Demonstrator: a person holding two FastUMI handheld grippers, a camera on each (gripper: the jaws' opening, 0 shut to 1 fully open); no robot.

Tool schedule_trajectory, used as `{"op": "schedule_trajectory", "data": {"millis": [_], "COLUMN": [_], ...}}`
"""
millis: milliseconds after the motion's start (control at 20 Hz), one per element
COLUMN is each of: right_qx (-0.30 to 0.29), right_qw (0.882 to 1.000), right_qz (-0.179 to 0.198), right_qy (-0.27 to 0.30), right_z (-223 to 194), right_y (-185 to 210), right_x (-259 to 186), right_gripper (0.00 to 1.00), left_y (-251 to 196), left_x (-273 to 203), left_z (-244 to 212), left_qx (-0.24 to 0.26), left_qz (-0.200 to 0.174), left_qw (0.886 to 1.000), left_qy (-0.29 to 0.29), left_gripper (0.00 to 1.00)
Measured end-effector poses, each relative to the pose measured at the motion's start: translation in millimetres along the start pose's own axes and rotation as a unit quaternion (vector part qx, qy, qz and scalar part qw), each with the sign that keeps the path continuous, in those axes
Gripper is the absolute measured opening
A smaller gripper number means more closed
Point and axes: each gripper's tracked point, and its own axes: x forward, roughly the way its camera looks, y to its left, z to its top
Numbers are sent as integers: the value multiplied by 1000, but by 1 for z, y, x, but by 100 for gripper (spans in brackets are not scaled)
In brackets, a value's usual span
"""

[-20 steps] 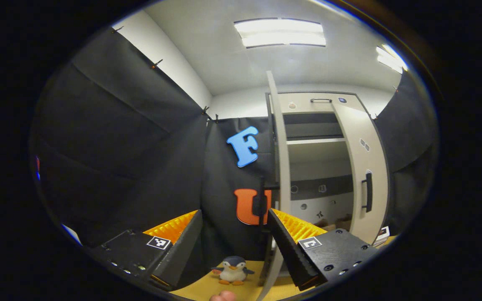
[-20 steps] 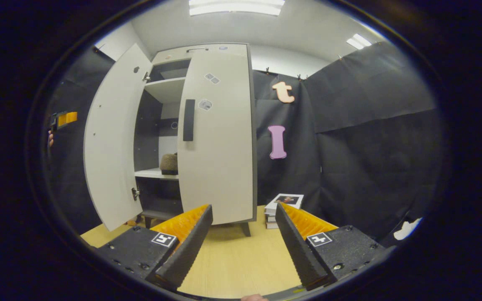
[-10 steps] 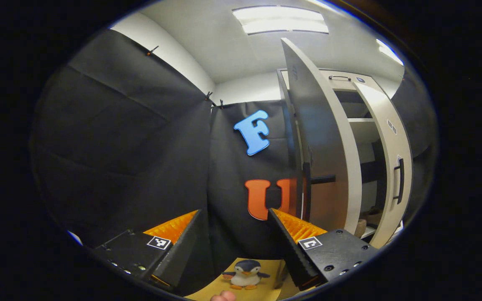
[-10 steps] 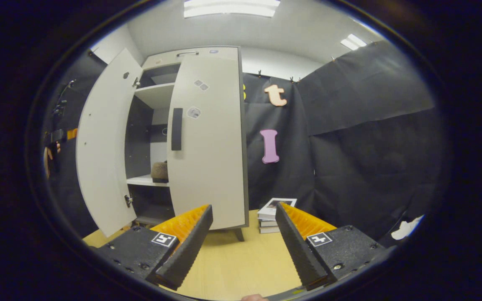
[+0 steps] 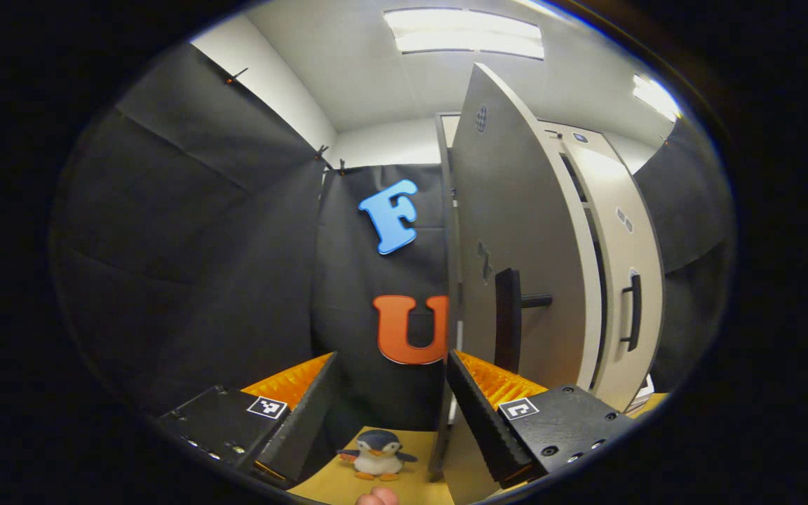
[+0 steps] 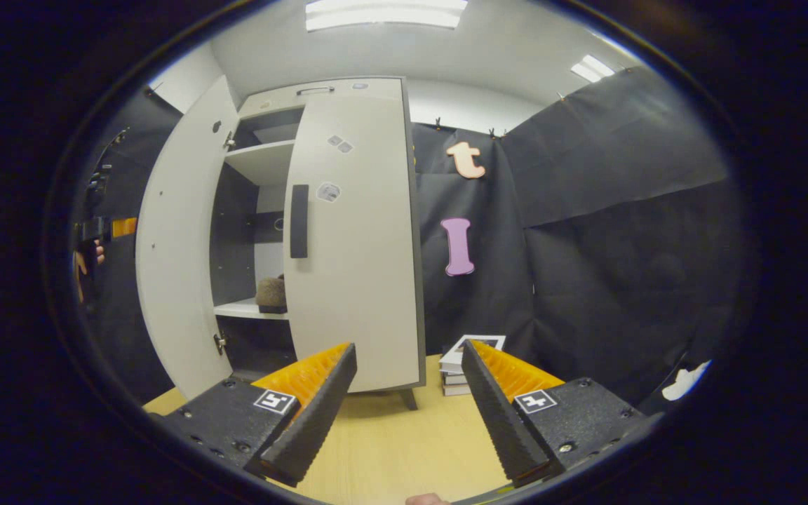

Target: Grab one shoe with the right hand and put it into the shoe cabinet, grab the other shoe with the left hand and put it into the shoe cabinet; then close the right door with the right hand and the left door with the left hand.

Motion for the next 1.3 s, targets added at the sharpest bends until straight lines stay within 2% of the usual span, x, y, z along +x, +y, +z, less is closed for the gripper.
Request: {"op": "schedule_trajectory", "data": {"millis": [350, 450, 850, 1050, 1300], "right_qx": [-3, 0, 3, -3, -3], "right_qw": [1000, 999, 997, 998, 999], "right_qz": [-30, -43, -71, -66, -40], "right_qy": [-9, -11, -7, -1, 3], "right_z": [7, 6, 1, -3, -5], "right_y": [-30, -41, -70, -67, -45], "right_x": [-6, -12, -10, -8, -8], "right_gripper": [98, 98, 98, 98, 98], "left_y": [-115, -135, -134, -141, -174], "left_x": [25, 33, 27, -4, -66], "left_z": [-6, -13, -2, 20, 17], "left_qx": [1, 6, -11, 4, -36], "left_qz": [-88, -95, -91, -107, -163], "left_qw": [996, 995, 996, 994, 986], "left_qy": [-11, -8, -18, -30, -6], "left_gripper": [94, 94, 93, 94, 94]}}
